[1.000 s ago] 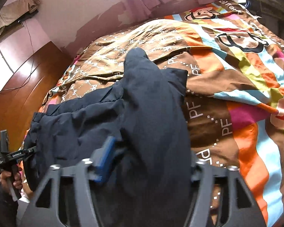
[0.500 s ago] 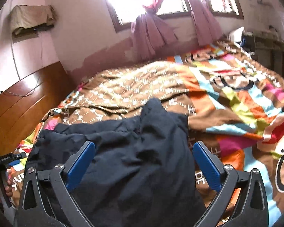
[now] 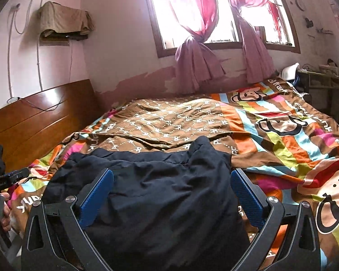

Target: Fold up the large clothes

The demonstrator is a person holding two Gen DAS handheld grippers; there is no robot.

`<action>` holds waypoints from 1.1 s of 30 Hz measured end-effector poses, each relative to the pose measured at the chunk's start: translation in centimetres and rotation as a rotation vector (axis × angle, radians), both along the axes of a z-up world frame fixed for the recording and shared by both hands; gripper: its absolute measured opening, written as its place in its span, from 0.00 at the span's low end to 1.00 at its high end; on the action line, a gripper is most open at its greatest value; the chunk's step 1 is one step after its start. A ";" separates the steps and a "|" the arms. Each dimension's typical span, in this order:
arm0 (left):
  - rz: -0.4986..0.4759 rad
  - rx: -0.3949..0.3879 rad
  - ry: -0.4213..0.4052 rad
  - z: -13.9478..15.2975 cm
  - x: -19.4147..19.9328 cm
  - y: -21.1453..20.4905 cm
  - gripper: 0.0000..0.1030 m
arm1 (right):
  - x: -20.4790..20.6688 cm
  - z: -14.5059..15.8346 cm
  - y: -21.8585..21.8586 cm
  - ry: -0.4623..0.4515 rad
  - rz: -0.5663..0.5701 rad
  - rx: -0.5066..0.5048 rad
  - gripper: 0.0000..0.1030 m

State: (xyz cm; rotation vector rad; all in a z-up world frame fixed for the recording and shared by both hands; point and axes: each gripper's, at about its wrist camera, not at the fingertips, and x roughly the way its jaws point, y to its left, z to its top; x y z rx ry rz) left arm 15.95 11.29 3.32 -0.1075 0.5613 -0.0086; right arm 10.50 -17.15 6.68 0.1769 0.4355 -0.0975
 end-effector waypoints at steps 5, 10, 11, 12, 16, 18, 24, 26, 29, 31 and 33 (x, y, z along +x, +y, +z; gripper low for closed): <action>-0.006 -0.023 -0.048 0.9 -2.2 -0.5 1.00 | -2.1 1.0 1.2 -0.036 0.013 -0.026 0.99; -0.002 -0.020 -0.089 1.8 -4.1 -0.7 1.00 | -4.0 1.9 2.3 -0.075 0.015 -0.036 0.99; -0.005 -0.019 -0.096 1.9 -4.5 -0.8 1.00 | -4.4 2.0 2.5 -0.083 0.017 -0.035 0.99; -0.008 -0.018 -0.100 2.0 -4.8 -0.9 1.00 | -4.7 2.1 2.6 -0.088 0.018 -0.034 0.99; -0.016 -0.014 -0.115 2.3 -6.1 -1.2 1.00 | -6.0 2.5 3.4 -0.108 0.021 -0.042 0.99; -0.018 -0.012 -0.122 2.3 -6.6 -1.4 1.00 | -6.5 2.5 3.9 -0.116 0.023 -0.050 0.99; -0.034 0.026 -0.146 2.3 -8.1 -2.3 1.00 | -8.0 2.9 5.1 -0.146 0.034 -0.058 0.99; -0.037 0.041 -0.157 2.3 -8.6 -2.6 1.00 | -8.3 3.0 5.3 -0.154 0.034 -0.062 0.99; -0.039 0.055 -0.171 2.4 -9.1 -2.8 1.00 | -8.8 3.0 5.5 -0.160 0.034 -0.070 0.99; -0.042 0.060 -0.178 2.4 -9.5 -3.0 1.00 | -9.0 3.0 5.7 -0.163 0.034 -0.072 0.99; -0.044 0.064 -0.180 2.4 -9.7 -3.2 1.00 | -9.3 3.0 5.9 -0.165 0.036 -0.076 0.99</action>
